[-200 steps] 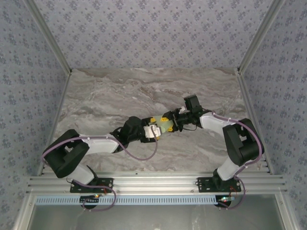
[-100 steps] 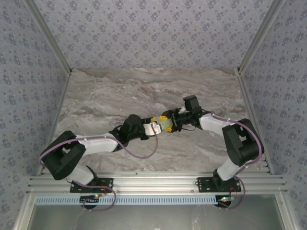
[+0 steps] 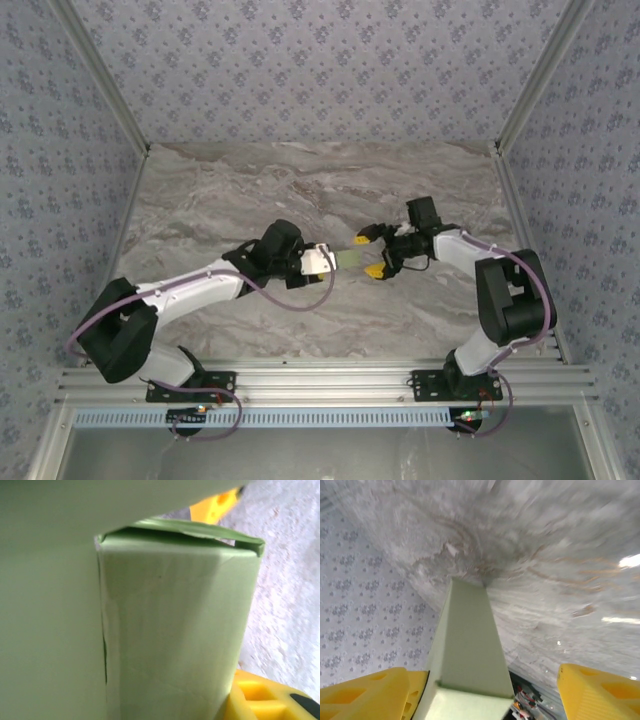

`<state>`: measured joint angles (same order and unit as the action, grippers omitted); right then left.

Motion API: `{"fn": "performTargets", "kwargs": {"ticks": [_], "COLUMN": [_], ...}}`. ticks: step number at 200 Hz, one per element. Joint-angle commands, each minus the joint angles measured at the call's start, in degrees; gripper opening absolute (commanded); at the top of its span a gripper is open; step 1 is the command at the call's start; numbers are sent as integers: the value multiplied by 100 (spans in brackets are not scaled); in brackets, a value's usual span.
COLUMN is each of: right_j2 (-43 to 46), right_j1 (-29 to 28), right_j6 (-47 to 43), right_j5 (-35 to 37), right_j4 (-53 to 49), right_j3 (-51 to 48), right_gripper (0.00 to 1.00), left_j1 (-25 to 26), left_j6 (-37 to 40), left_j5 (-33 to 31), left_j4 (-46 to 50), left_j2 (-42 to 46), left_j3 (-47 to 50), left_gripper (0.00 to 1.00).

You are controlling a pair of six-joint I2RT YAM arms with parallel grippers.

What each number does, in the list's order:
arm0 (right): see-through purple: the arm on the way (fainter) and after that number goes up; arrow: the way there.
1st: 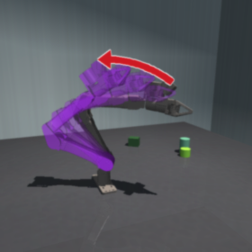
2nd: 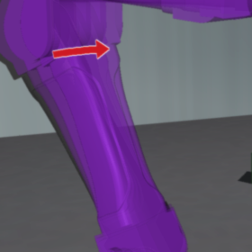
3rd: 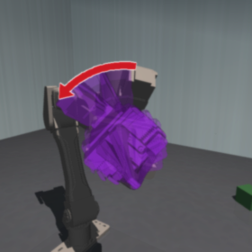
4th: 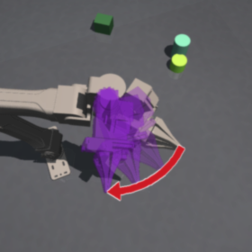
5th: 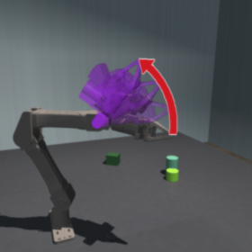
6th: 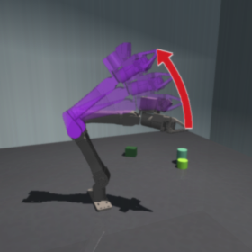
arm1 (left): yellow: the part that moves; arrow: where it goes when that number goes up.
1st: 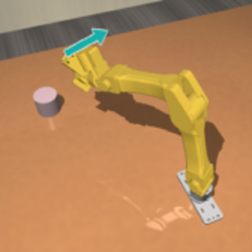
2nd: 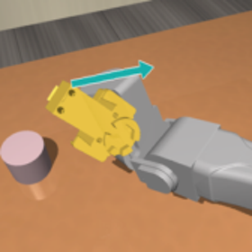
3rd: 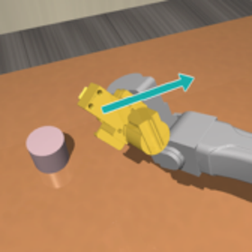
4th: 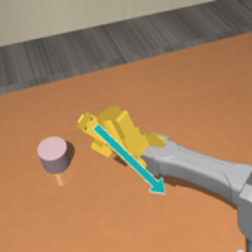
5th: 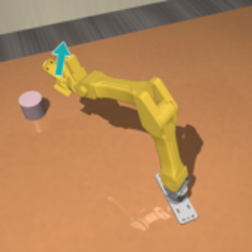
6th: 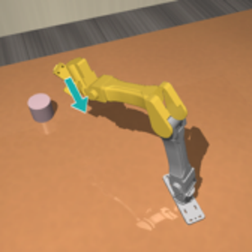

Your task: Fold the paper box

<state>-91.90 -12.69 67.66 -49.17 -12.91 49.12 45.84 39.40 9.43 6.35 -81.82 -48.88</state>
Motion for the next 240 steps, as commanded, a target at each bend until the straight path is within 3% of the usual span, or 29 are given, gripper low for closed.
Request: {"fn": "performTargets", "kwargs": {"ticks": [1,48,81,132,149,240], "right_j2": [156,-75,-257,-161,-30,561], "right_j1": [361,622,619,627,627,231], "right_j6": [-671,-848,-964,-1268,-1326,-517], "right_j5": [261,261,153,220,210,143], "right_j4": [-706,-632,-669,-879,-911,-833], "right_j3": [62,104,142,83,28,62], "right_gripper": [80,81,81,82,82,83], "left_j1": [-53,-50,-50,-54,-55,-128], "left_j6": [-73,32,-155,-72,-137,-100], "left_j5": [352,612,796,797,831,1253], "left_j4": [2010,3826,4348,4411,4202,3822], "left_j2": [-208,-1116,-1773,-2358,-2340,-2099], "left_j3": [-580,-1550,-2257,-2863,-2842,-2829], "left_gripper": [45,45,52,53,58,61]}}
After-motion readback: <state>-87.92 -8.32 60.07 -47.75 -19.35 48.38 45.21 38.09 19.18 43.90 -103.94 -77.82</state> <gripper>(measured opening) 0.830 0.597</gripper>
